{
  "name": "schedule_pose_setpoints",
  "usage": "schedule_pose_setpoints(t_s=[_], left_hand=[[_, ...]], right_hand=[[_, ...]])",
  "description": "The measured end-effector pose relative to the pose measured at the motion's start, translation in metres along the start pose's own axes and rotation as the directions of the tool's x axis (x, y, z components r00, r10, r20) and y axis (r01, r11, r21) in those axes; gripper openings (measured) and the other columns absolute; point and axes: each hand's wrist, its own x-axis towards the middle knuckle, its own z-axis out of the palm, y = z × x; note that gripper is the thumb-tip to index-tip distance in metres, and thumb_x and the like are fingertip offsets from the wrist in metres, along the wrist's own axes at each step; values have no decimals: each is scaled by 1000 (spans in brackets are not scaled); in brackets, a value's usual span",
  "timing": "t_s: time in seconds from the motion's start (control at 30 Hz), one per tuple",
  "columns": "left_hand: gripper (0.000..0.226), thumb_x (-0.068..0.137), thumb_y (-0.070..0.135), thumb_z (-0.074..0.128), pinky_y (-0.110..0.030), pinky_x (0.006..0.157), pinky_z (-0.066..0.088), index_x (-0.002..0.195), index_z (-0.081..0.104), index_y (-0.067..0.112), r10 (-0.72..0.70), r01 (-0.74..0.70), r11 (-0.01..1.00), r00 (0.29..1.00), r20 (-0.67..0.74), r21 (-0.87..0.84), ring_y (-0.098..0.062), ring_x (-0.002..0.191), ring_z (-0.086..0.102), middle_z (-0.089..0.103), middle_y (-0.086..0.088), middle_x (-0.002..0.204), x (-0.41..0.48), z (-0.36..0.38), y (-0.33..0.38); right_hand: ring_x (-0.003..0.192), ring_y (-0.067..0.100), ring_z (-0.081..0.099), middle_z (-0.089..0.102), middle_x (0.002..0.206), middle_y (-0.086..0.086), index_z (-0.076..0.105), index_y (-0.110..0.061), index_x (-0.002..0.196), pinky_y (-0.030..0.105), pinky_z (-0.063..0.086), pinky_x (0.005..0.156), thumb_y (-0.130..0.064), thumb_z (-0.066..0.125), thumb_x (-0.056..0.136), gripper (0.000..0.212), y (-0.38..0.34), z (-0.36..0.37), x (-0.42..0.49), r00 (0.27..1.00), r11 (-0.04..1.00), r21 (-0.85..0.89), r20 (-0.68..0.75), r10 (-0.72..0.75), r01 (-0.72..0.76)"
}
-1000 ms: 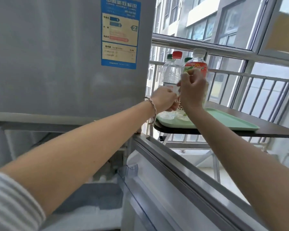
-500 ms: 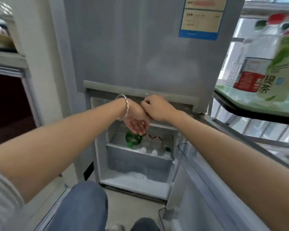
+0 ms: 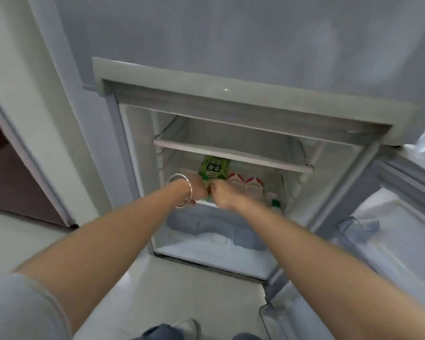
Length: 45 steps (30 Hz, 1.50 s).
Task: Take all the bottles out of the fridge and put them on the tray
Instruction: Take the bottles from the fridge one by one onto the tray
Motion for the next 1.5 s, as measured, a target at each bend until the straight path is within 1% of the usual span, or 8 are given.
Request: schedule_pose_setpoints(t_s=[0.2, 0.4, 0.5, 0.7, 0.9, 1.1, 1.3, 1.5], left_hand=[[24, 95, 10, 48, -34, 80, 57, 111, 61, -1, -95, 42, 922, 988, -120, -384, -23, 79, 58, 68, -17, 102, 59, 34, -11], [19, 80, 18, 73, -29, 71, 57, 86, 57, 9, -147, 212, 449, 976, 163, -868, -21, 83, 63, 64, -12, 90, 92, 55, -12], [19, 88, 24, 65, -24, 53, 37, 86, 55, 8, -201, 169, 616, 978, 54, -769, -16, 59, 43, 51, -7, 71, 79, 54, -11], [32, 95, 14, 41, -29, 75, 46, 123, 57, 7, -64, 28, 993, 942, -329, -114, -28, 104, 63, 64, -10, 111, 31, 7, -14], [40, 88, 46, 47, -25, 60, 41, 73, 58, 10, -68, 20, 995, 858, -509, -99, -28, 72, 58, 65, -12, 85, -37, -38, -19], [50, 80, 60, 49, -31, 73, 50, 78, 61, 12, 122, 35, 975, 743, -658, 220, -34, 89, 66, 69, -15, 95, -116, -70, 19], [56, 70, 66, 44, -28, 62, 42, 54, 44, 12, 307, -68, 937, 635, -709, 344, -29, 69, 54, 61, -10, 73, -187, -101, 68], [60, 68, 66, 44, -28, 57, 42, 59, 55, 8, 443, -218, 895, 543, -713, 390, -29, 65, 57, 55, -5, 61, -264, -136, 136]], right_hand=[[109, 33, 60, 63, 125, 14, 58, -16, 126, 36, 51, 92, -10, 45, 91, 38, 21, 36, 40, 981, 969, 224, -139, 135, -101], [105, 27, 61, 62, 123, 10, 54, -15, 123, 37, 52, 89, -14, 47, 93, 30, 39, 39, 39, 958, 951, 281, -215, 192, -128], [109, 29, 59, 58, 129, 11, 49, -14, 132, 35, 51, 89, -10, 49, 92, 40, 43, 35, 35, 962, 951, 275, -189, 198, -142], [112, 28, 56, 56, 130, 12, 47, -16, 135, 34, 49, 93, -11, 51, 90, 46, 31, 31, 18, 963, 952, 290, -218, 160, -93], [107, 29, 60, 60, 117, 13, 51, -12, 121, 39, 53, 89, -17, 62, 84, 39, -2, 11, -8, 978, 956, 291, -204, 45, 16], [123, 24, 52, 50, 136, 5, 18, -17, 148, 40, 44, 104, -24, 88, 59, 114, -35, -35, -46, 990, 925, 351, -64, -129, 143], [112, 16, 62, 65, 121, -7, 59, -35, 122, 41, 53, 96, -52, 93, 39, 92, -44, -112, -107, 976, 926, 334, 59, -209, 178], [123, 19, 55, 63, 129, -6, 45, -27, 135, 41, 43, 105, -21, 85, 65, 81, -36, -200, -198, 964, 877, 449, 107, -243, 171]])
